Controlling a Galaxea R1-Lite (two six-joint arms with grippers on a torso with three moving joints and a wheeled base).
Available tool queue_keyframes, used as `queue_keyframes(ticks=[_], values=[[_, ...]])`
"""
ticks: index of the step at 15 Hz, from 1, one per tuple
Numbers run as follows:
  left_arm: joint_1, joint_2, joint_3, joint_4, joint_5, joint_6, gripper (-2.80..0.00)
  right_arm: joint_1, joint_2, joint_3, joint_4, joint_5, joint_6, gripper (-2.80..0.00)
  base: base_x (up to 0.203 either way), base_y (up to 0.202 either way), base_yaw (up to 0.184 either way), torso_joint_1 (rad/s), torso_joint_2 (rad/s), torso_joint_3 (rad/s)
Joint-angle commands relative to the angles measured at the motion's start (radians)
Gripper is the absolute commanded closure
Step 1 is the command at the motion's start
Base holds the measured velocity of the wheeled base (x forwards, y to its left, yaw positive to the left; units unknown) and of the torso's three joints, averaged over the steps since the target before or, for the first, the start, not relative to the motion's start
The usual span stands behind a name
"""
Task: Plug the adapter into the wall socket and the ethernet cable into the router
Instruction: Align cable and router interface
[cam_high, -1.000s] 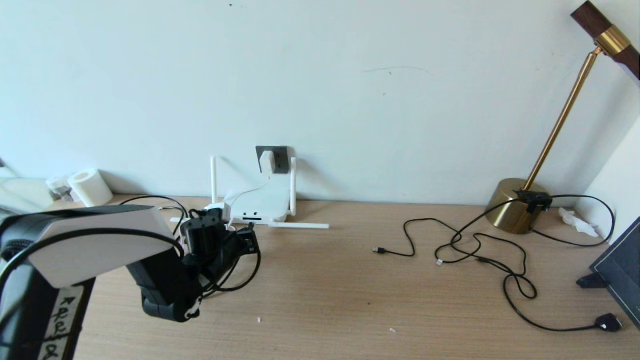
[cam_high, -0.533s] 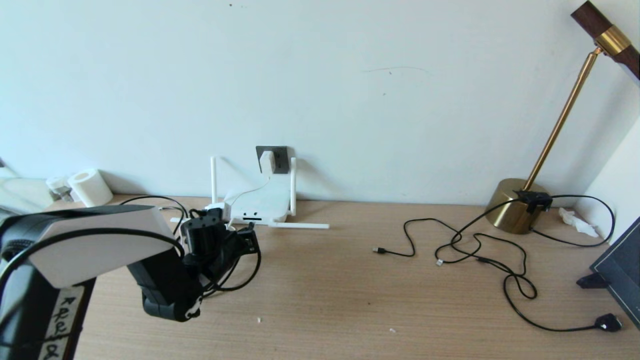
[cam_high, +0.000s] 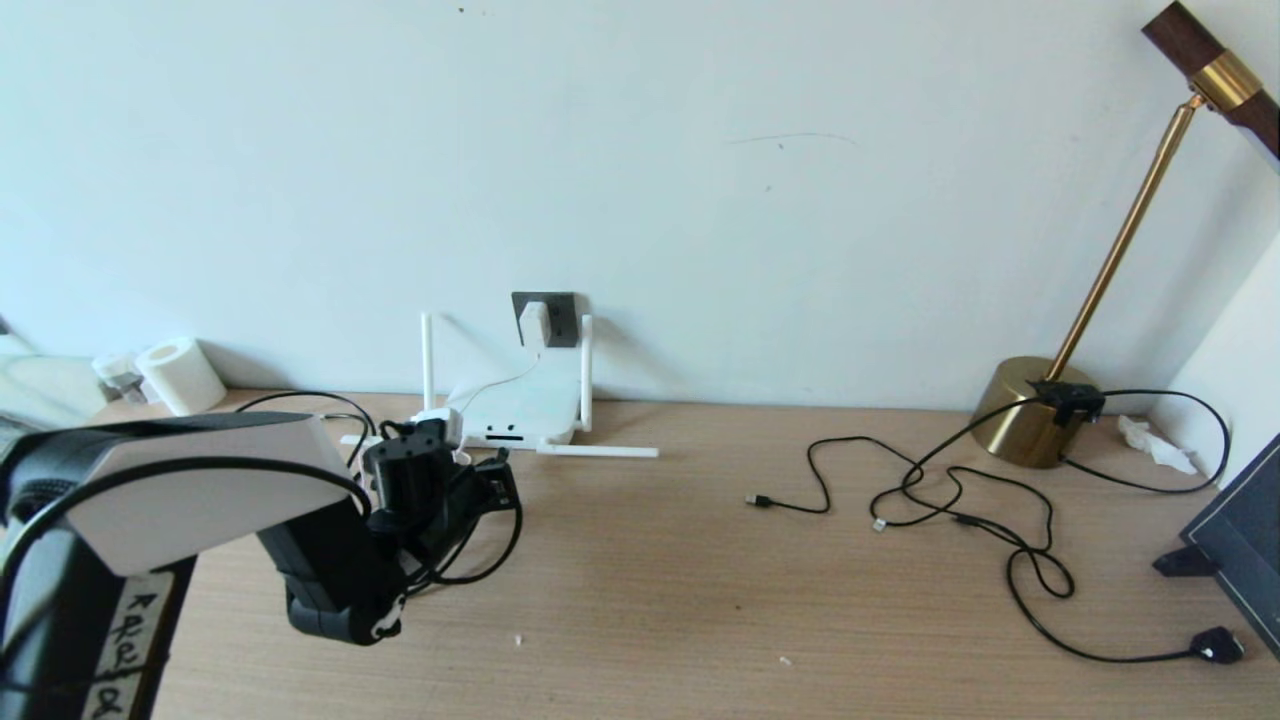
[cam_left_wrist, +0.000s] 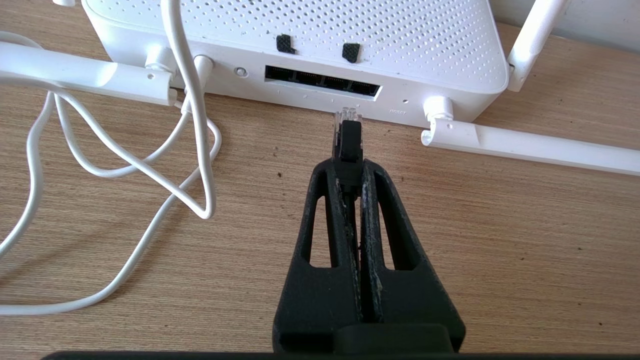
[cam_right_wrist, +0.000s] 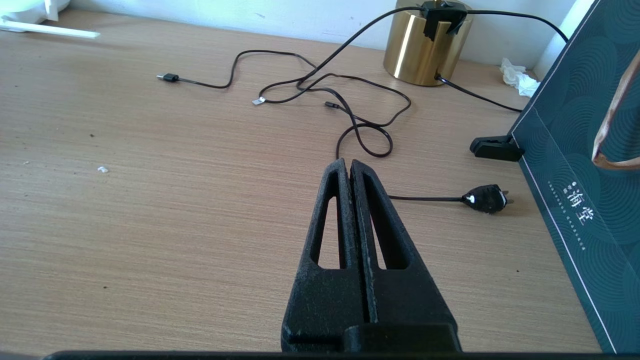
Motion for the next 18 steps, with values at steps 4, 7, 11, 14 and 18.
queue_keyframes(ticks=[4, 7, 11, 14, 18], values=[[0.000, 0.007, -0.018, -0.006, 0.001, -0.001, 0.00, 0.000, 0.000, -0.001, 0.000, 0.001, -0.001, 0.00, 0.000, 0.000, 0.000, 0.000, 0.00, 0.000], [0.000, 0.009, -0.018, -0.007, 0.001, -0.001, 0.00, 0.000, 0.000, 0.000, 0.000, 0.001, -0.001, 0.00, 0.000, 0.000, 0.000, 0.000, 0.00, 0.000], [0.001, 0.007, -0.019, -0.006, 0.003, -0.001, 0.00, 0.000, 0.000, 0.000, 0.000, 0.001, -0.001, 0.00, 0.000, 0.000, 0.000, 0.000, 0.00, 0.000], [0.001, 0.009, -0.024, -0.006, 0.003, -0.001, 0.00, 0.000, 0.000, -0.001, 0.000, 0.001, -0.001, 0.00, 0.000, 0.000, 0.000, 0.000, 0.00, 0.000], [0.003, 0.009, -0.031, 0.003, 0.004, 0.000, 0.00, 0.000, 0.000, 0.000, 0.000, 0.001, -0.001, 0.00, 0.000, 0.000, 0.000, 0.000, 0.00, 0.000]])
